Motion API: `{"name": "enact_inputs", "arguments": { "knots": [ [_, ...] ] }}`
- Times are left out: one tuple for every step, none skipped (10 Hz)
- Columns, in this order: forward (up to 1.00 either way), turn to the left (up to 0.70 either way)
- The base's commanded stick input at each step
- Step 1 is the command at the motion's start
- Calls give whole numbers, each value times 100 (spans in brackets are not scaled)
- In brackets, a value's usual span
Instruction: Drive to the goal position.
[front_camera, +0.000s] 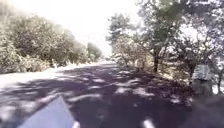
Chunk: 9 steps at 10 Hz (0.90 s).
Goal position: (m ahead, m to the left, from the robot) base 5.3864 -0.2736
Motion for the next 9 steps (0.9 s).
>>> {"name": "enact_inputs", "arguments": {
  "knots": [
    [50,0],
    [50,0],
    [50,0],
    [50,0],
    [50,0],
    [50,-9],
    [50,-42],
    [50,-50],
    [50,-50]
  ]
}}
